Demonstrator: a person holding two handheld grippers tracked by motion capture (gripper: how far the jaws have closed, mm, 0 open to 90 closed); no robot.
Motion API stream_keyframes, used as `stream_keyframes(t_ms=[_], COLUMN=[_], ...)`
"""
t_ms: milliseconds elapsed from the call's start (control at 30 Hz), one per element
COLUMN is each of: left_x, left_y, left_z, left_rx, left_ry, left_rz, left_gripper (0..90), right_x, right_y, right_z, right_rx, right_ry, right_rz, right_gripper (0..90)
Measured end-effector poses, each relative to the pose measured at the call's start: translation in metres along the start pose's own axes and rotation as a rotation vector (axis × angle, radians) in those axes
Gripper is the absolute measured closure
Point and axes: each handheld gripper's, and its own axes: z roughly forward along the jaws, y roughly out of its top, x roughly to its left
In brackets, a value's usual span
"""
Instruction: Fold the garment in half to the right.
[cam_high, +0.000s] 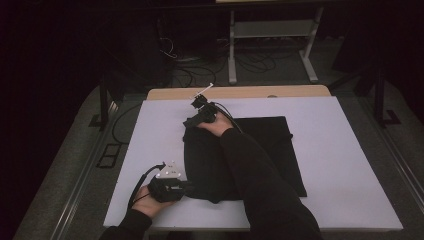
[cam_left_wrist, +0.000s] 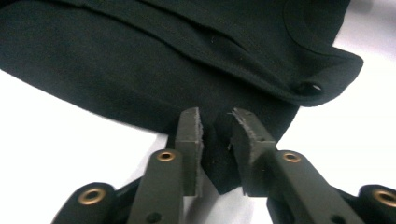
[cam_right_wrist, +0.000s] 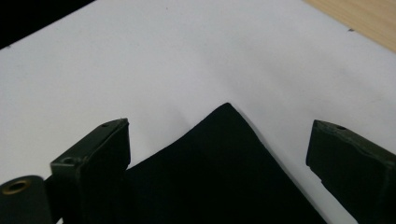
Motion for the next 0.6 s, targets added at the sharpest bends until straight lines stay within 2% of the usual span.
stream_keyframes(t_ms=[67, 167, 267, 400, 533, 600], left_x=[0.002, 0.001, 0.0, -0.001, -0.002, -0.002], left_y=[0.001, 0.002, 0.006, 0.008, 0.01, 0.01], left_z=[0.0, 0.001, 0.001, 0.002, 0.002, 0.002], left_rx=[0.007, -0.012, -0.024, -0.038, -0.06, -0.068], left_ry=[0.0, 0.0, -0.007, -0.013, -0.016, -0.016], left_rz=[0.011, 0.005, 0.013, 0.016, 0.006, 0.005], left_gripper=[78.3, 82.2, 83.1, 83.3, 83.2, 83.2], right_x=[0.001, 0.0, 0.002, 0.005, 0.007, 0.008], right_y=[0.0, -0.001, -0.002, -0.001, 0.0, 0.001], right_z=[0.005, 0.011, 0.016, 0.02, 0.019, 0.018], right_rx=[0.009, 0.012, 0.018, 0.022, 0.024, 0.026], right_ry=[-0.009, -0.024, -0.017, -0.053, -0.079, -0.088], right_rz=[-0.001, 0.002, 0.012, -0.002, -0.007, -0.012], right_gripper=[7.7, 12.7, 13.3, 16.8, 30.9, 41.6])
